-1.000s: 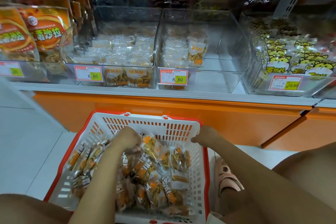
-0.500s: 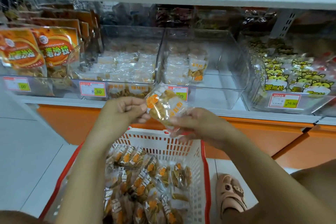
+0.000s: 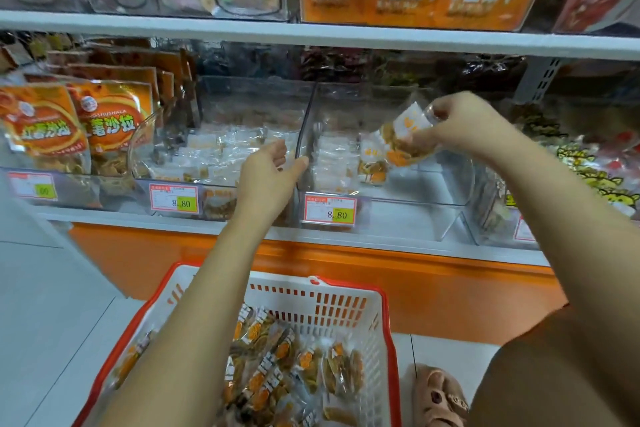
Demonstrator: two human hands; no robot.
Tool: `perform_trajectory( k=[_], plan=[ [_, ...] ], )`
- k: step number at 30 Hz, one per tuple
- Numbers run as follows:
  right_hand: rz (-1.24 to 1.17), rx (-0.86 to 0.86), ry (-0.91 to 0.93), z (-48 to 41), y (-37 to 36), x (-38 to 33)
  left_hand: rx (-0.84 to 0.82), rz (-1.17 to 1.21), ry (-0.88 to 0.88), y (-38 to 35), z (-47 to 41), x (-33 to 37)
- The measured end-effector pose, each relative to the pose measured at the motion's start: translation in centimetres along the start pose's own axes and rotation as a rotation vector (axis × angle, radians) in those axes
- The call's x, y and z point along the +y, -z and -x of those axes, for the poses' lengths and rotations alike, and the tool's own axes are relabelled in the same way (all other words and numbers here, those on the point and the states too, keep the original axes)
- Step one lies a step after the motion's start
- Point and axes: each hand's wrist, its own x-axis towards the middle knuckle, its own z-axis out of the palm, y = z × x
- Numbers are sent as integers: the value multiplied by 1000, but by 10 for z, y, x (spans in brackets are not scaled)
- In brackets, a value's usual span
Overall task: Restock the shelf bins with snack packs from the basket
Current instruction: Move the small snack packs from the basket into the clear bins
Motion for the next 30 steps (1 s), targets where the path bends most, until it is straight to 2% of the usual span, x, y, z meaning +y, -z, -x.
perform_trajectory(
  k=[4, 8, 11, 16, 30],
  plan=[
    [311, -144, 17, -27, -33, 11, -32, -112, -82, -11, -9, -9],
    [369, -230, 94, -52, -69, 24, 0, -111, -104, -11, -12, -13],
    [347, -212, 149, -65, -85, 28, -11, -116, -125, -12, -13, -18],
    [484, -202, 198, -67, -108, 28, -30, -103, -118, -14, -15, -24],
    [471, -61, 140, -64, -110, 20, -78, -108, -121, -12, -15, -25]
  ],
)
